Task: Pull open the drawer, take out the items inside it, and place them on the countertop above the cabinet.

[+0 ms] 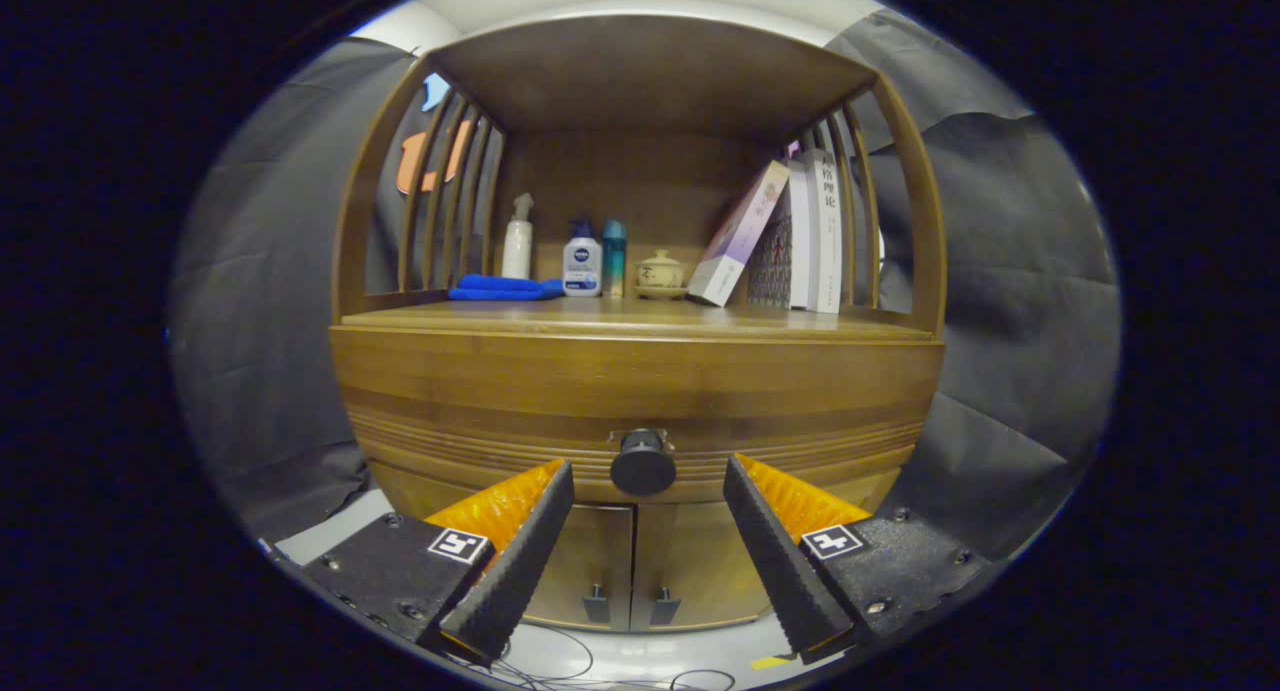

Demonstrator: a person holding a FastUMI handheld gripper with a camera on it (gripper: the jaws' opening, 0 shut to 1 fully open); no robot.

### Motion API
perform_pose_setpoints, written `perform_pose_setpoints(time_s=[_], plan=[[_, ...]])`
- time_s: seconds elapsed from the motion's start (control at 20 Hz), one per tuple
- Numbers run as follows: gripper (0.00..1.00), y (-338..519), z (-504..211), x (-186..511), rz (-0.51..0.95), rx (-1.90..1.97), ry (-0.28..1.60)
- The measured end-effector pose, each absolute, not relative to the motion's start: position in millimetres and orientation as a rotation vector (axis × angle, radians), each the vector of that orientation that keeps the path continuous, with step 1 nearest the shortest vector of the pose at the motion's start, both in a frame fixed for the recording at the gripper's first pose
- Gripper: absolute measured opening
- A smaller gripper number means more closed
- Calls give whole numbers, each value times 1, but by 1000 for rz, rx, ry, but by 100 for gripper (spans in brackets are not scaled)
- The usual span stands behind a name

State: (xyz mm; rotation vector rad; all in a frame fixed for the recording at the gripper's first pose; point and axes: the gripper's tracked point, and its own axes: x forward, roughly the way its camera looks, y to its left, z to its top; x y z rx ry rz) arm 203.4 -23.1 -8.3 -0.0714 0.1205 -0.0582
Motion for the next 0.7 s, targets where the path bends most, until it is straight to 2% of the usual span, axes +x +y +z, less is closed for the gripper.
perform_pose_setpoints(time_s=[0.2,0.6,0.7], plan=[[99,-27,-15,233,-58,-51,151],[49,-22,-19,244,-64,-95,131],[46,-21,-20,243,-43,-87,156]])
